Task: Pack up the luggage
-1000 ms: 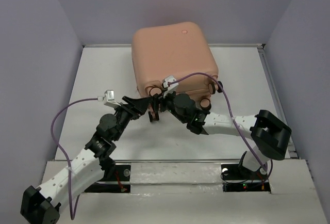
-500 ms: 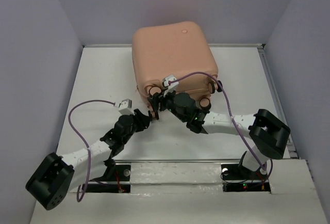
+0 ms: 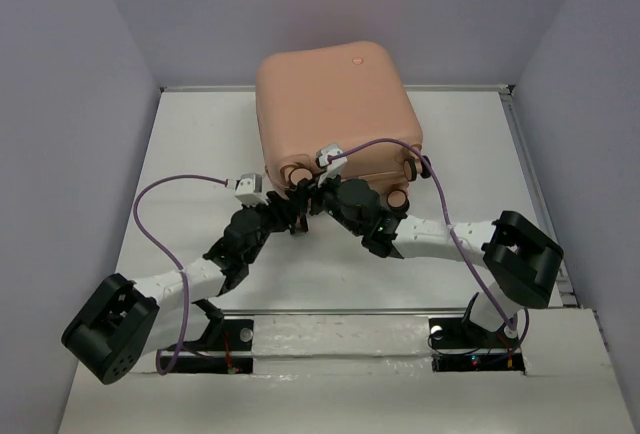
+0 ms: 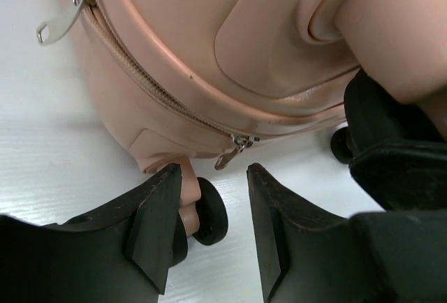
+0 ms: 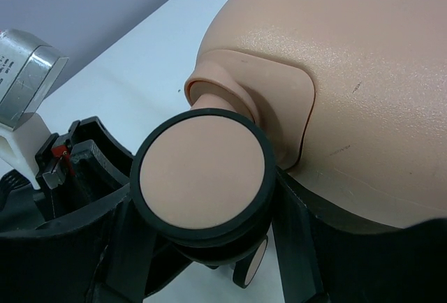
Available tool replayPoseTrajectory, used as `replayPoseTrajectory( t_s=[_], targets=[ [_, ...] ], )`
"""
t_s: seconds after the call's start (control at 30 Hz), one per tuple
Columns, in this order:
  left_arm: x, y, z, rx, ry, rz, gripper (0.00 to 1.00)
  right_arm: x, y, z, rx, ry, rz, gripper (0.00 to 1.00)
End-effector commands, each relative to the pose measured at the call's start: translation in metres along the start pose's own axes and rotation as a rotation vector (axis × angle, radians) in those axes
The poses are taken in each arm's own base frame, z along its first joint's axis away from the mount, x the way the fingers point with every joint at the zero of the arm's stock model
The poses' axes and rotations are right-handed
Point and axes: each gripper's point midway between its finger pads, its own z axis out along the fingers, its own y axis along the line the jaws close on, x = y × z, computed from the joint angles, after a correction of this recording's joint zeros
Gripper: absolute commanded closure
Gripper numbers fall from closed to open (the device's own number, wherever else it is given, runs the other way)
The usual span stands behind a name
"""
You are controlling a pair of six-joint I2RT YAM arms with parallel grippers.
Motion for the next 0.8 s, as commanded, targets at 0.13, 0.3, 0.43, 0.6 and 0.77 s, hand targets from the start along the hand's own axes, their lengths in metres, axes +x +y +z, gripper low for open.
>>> replayPoseTrajectory(
  t_s=[0.13,0.3,0.43,0.6,0.77],
  targets=[
    [-0.052,-0.024,0.015,0.036,-0.188,0.028,0.47,-0.091,0.017,0.001,-0.063,-0.258,0.117,0.93],
    [-0.058,-0.029,0.02,0.047,-0.21,0.02,0.5,-0.086,0.021,0.001,-0.088,-0.248,0.134,0.93],
    [-0.062,-0.031,0.019,0.058,-0.227,0.006,0.59,-0.082,0.023,0.001,-0.101,-0.24,0.148,0.93],
    [-0.064,-0.028,0.021,0.034,-0.235,0.0,0.73,-0.082,0.026,-0.002,-0.117,-0.239,0.148,0.93],
    [-0.068,-0.023,0.022,-0.003,-0.251,-0.003,0.94,-0.079,0.025,-0.006,-0.12,-0.233,0.165,0.93]
  ],
)
